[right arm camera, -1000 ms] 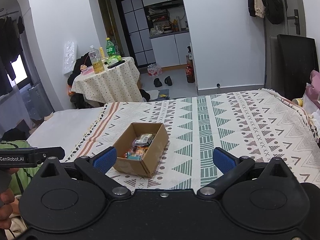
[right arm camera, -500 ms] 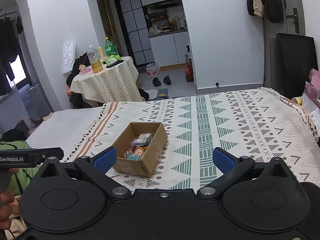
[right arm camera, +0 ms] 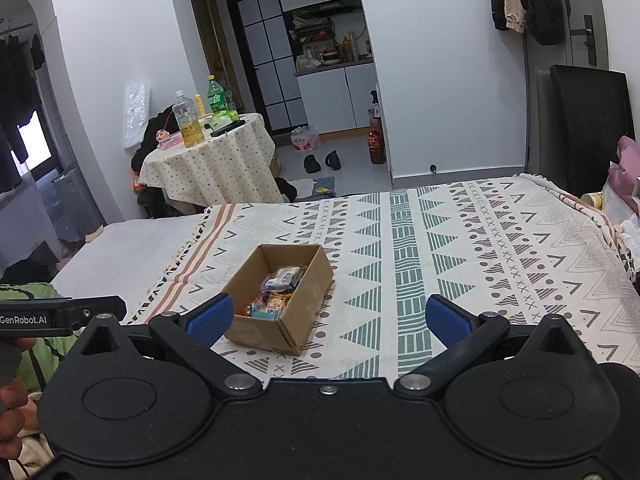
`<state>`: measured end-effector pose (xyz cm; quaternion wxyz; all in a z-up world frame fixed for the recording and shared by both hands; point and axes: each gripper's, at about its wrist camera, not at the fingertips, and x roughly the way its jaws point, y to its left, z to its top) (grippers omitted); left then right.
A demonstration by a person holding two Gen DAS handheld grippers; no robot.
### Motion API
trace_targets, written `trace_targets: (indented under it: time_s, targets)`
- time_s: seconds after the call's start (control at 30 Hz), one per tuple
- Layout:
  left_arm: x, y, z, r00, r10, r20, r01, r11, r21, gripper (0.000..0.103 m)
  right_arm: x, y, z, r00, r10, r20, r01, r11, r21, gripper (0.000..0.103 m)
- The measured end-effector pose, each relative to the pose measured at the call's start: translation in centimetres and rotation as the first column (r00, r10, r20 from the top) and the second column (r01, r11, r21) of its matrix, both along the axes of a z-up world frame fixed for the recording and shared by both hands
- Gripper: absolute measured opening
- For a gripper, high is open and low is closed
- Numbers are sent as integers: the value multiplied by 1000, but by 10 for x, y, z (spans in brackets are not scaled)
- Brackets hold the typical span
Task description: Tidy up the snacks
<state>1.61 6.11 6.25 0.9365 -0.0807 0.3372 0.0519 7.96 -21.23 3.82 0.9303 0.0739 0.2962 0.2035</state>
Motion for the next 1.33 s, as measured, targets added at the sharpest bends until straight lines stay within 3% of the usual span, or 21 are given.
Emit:
trace_targets:
  time_s: [1.33]
  targets:
    - [5, -1, -3, 1000, 4, -26, -4, 1000, 9, 103, -2, 4, -2, 1000, -15, -4, 14, 999, -40, 103]
